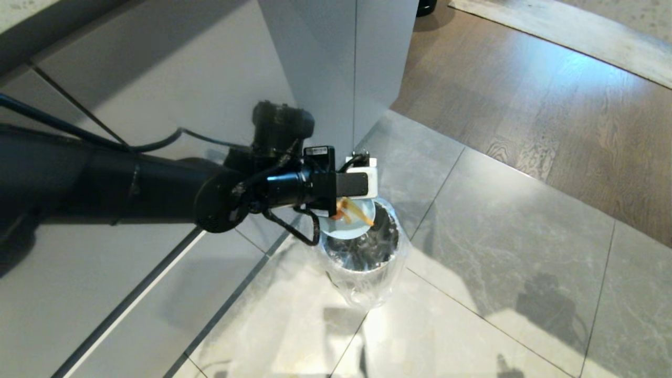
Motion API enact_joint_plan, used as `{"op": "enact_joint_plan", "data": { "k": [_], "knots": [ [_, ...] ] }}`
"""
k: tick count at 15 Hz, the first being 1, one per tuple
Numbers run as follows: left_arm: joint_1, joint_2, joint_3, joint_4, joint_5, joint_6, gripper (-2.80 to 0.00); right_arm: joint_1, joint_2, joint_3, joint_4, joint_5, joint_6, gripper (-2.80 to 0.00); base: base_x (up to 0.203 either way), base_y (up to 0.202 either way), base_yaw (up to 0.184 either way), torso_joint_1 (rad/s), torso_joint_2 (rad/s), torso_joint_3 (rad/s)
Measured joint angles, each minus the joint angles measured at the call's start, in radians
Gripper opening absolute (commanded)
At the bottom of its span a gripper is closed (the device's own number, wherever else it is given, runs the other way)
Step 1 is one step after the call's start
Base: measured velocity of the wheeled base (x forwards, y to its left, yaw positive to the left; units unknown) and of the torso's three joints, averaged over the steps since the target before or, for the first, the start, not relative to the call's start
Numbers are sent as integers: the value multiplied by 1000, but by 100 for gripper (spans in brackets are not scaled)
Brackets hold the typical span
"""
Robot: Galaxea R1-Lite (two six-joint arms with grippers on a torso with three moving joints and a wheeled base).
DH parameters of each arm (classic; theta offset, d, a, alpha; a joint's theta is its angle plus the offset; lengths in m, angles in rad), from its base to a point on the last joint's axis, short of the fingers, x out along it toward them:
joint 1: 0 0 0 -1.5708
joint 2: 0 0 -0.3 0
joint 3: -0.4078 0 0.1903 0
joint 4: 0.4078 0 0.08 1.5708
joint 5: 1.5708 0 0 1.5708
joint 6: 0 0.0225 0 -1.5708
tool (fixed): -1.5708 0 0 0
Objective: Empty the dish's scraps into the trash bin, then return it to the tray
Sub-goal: Pour the leftover food from the bowl into the trash can
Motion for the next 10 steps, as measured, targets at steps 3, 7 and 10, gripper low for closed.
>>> {"op": "enact_joint_plan", "data": {
  "k": [3, 7, 10],
  "knots": [
    [-13, 33, 5, -90, 0, 20, -280, 0, 0, 0, 0, 0, 0, -280, 0, 0, 0, 0, 0, 0],
    [-29, 78, 7, -252, -1, 29, -280, 0, 0, 0, 0, 0, -1, -280, 0, 0, 0, 0, 0, 0],
    [-33, 103, 16, -408, -1, 28, -280, 0, 0, 0, 0, 0, -1, -280, 0, 0, 0, 0, 0, 0]
  ]
}}
